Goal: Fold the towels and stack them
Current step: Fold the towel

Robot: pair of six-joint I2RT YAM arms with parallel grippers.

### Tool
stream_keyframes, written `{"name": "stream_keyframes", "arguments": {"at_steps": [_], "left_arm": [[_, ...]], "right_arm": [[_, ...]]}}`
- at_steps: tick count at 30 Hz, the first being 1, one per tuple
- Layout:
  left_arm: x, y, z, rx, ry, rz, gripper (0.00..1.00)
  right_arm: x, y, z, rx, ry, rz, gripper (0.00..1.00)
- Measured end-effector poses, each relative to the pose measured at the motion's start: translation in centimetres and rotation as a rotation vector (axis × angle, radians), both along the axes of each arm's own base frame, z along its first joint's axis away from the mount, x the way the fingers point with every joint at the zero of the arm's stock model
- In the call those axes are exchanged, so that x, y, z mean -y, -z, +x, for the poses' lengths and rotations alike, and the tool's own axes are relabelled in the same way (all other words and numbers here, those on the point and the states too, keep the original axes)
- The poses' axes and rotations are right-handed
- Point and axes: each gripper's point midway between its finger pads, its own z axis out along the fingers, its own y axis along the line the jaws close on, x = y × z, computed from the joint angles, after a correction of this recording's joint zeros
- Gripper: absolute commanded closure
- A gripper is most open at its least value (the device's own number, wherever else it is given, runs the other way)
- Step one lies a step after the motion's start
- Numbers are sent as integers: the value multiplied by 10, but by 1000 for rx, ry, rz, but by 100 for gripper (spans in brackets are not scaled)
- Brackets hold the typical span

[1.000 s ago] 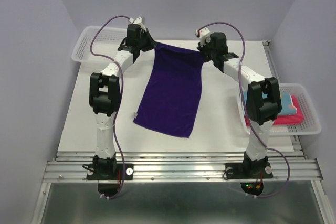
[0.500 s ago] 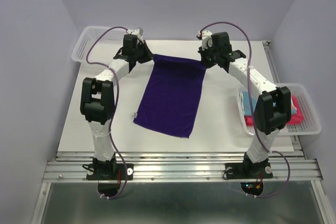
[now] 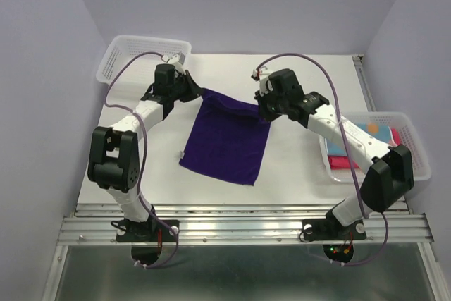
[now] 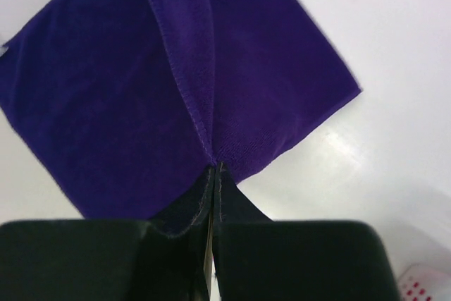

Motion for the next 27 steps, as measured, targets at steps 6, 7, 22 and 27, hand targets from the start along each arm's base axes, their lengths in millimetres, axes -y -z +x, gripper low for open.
{"name": "stream_keyframes", "arguments": {"at_steps": [6,7,22,27], "left_arm": [[-13,24,-48,-72,-30,2,100],[-16,26,-53,-76,-42,3,100],[-46,33,-115,-94,-172,2,100],[-53,54,-134,-153,-201,9,100]], "right_arm": [[-3,31,-38,-87,0,-20,99],[-2,32,-42,-91,3,-17,99],[-21,66,-108,-185,-56,22,99],[-32,66,-120,-191,-81,22,99]]}}
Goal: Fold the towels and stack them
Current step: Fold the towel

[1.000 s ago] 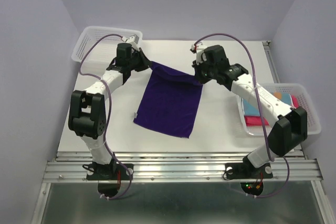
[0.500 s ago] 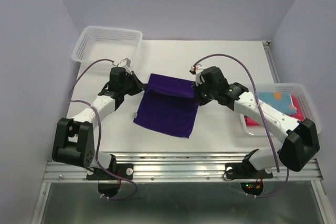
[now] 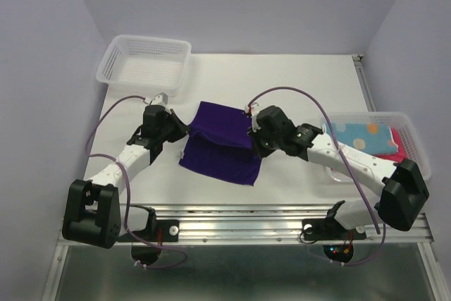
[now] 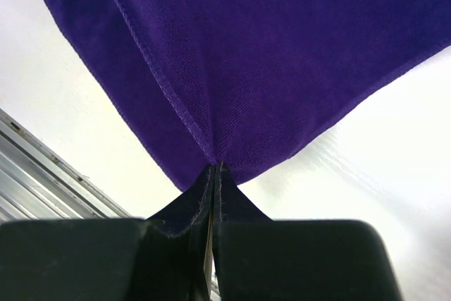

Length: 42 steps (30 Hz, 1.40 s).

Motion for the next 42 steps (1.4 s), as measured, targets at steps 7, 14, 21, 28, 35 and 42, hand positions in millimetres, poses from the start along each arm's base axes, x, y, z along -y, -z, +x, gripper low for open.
{"name": "stream_keyframes", "arguments": {"at_steps": [7,14,21,28,35,42], "left_arm": [[-6,8,-14,-40,-33,-1,100],[-13,2,-20,-30,-76,-1,100],[-25,40,-42,-148,-148,19,100],[-30,74,-61,-259,-165,43,100],[-32,92,-65,-322,-177,63,68],[-31,76,-66,-287,-199,53,12]], "right_arm": [[-8,3,-18,-17,-14,-23,99],[-11,7,-29,-30,-27,-39,99],[-8,28,-33,-72,-24,-81,96],[-6,70,-45,-172,-42,-138,94],[-10,93,-56,-244,-66,-131,28],[-3,93,-60,-235,-57,-136,0]]}}
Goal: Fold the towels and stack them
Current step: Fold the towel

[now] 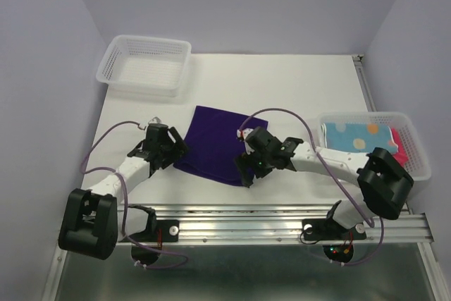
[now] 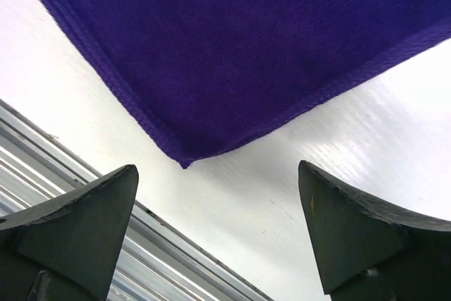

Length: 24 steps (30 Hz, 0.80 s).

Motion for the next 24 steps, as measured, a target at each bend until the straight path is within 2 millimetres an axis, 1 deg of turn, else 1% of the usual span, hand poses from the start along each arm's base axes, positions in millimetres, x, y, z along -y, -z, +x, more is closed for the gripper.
{"name": "stream_keyframes", "arguments": {"at_steps": [1,3,5,7,9,10,11,12,13,14,16,17,20,22,24], "left_arm": [[0,-2,-3,-1,-2,4,11],[2,-8,-8,-4,6,12,1],[4,-19,-8,6,11,21,1],[8,-38,-1,49,14,28,1],[11,-60,9,101,14,30,1],[13,-75,17,132,12,32,1],[14,-83,22,151,10,33,1],[17,-95,30,180,15,37,1],[20,-107,41,207,22,43,1],[23,-115,50,227,30,54,1],[33,-124,66,243,59,72,1],[38,-126,74,246,73,81,1],[56,-126,98,248,125,109,1],[63,-123,111,241,149,129,1],[69,-117,124,231,167,150,1]], "right_arm": [[0,-4,1,14,3,9,0],[2,-22,10,80,34,32,0],[5,-42,20,153,83,58,0],[9,-60,29,220,141,84,0],[15,-80,41,294,216,116,0],[19,-86,49,320,261,124,0],[24,-89,56,338,302,127,0],[27,-90,61,343,328,126,0],[36,-88,73,346,380,116,0],[40,-87,79,346,411,114,0],[57,-80,102,335,498,100,0],[66,-74,114,324,543,91,0],[82,-60,139,301,617,58,10],[82,-52,154,286,633,45,14],[77,-47,169,266,633,47,18]]}}
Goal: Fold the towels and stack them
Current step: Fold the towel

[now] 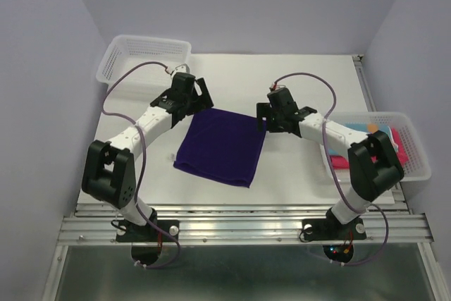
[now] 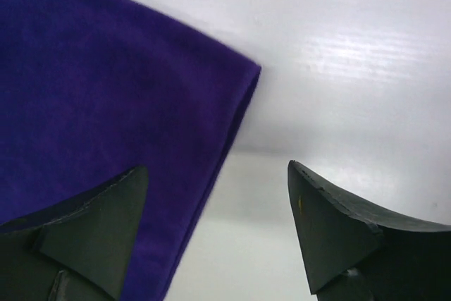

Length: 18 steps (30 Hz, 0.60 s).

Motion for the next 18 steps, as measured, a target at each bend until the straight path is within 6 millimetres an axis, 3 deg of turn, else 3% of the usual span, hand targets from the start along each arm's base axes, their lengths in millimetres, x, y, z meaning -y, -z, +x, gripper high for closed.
{"name": "stream_keyframes", "arguments": {"at_steps": [2,6,8,12,14,15,16,18], "left_arm": [[5,8,14,-10,14,28,1],[9,25,30,-41,33,72,1],[11,32,37,-53,39,88,1],[13,40,47,-64,49,105,1],[13,42,51,-66,51,107,1],[13,43,53,-67,52,107,1],[13,43,53,-68,53,107,1],[10,45,55,-73,52,103,1]], "right_arm": [[-6,6,17,-13,-7,12,25],[0,23,43,-32,13,24,27],[4,34,50,-48,13,20,34],[4,55,58,-93,-11,15,39],[0,59,63,-96,-31,20,51],[-2,58,65,-89,-40,24,62],[-3,59,66,-88,-46,23,62],[-4,61,65,-93,-55,27,88]]}}
